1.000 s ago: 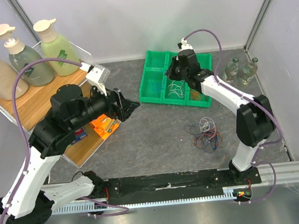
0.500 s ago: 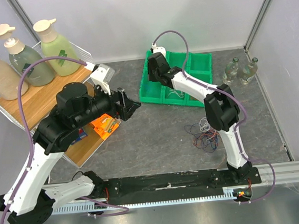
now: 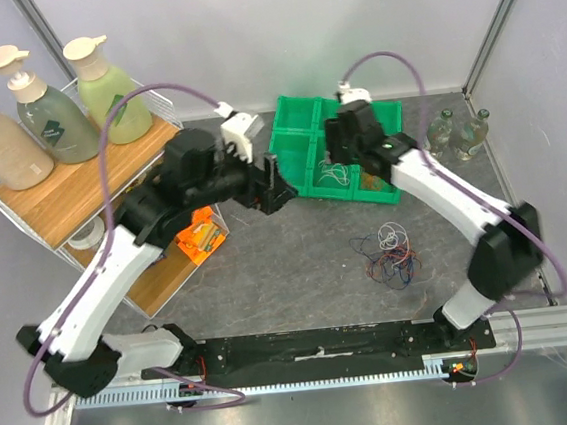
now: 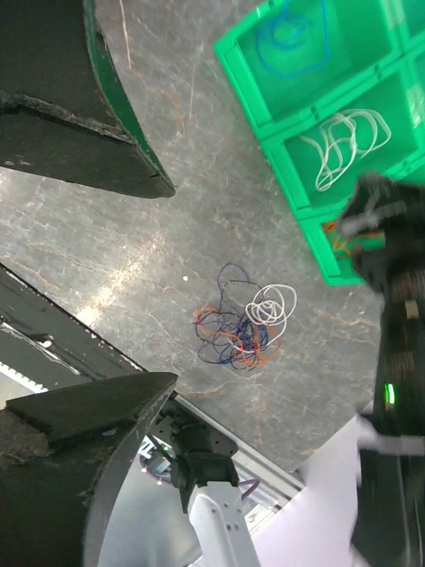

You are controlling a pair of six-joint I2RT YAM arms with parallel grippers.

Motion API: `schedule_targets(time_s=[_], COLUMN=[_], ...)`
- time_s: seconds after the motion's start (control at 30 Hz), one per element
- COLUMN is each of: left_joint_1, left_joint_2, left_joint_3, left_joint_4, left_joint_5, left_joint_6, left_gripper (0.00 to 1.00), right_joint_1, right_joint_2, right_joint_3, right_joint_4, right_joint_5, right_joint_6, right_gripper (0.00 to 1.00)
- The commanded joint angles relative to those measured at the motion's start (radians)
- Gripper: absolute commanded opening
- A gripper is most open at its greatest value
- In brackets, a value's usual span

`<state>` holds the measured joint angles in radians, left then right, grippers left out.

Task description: Untangle the cables

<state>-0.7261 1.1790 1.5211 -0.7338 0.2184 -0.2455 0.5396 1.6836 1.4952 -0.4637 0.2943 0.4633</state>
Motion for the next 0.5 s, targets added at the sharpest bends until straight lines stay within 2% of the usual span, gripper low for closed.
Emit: schedule_targets(time_s=[0.0,0.13,0.23,0.33,0.47], left_joint_1=[-0.001,-0.001,-0.001,-0.006,-0.019], left_joint_2=[0.126,0.220,0.327,0.419,0.470], left_joint_3=[0.057,0.028,0.043,0.063,0.050], left_joint_4=[0.062,0.065,0.044,0.007,0.008], left_joint_5=[0.146,0.177,0.274,0.378,0.387], left_joint_6=[-0.024,-0.095,-0.149,-0.193,-0.207], left_gripper=[0.84,0.83,0.80,0.76,0.76], right_joint_1=[-0.082,-0.144,-0.210,-0.289,-0.360], right_joint_2=[-0.237,-0.412,-0.505,-0.496,-0.441], right_joint_3=[-0.248,-0.421,-0.481,-0.500,-0.539], right_joint_4=[-0.130,-0.229,-0.309,-0.415,-0.463], right_joint_5=[-0.086,-0.080,-0.052,-0.046,-0.058], right_joint_6=[0.031,0.112,0.168,0.207,0.239], right_gripper=[0.65,0.67,0.71,0.73,0.76])
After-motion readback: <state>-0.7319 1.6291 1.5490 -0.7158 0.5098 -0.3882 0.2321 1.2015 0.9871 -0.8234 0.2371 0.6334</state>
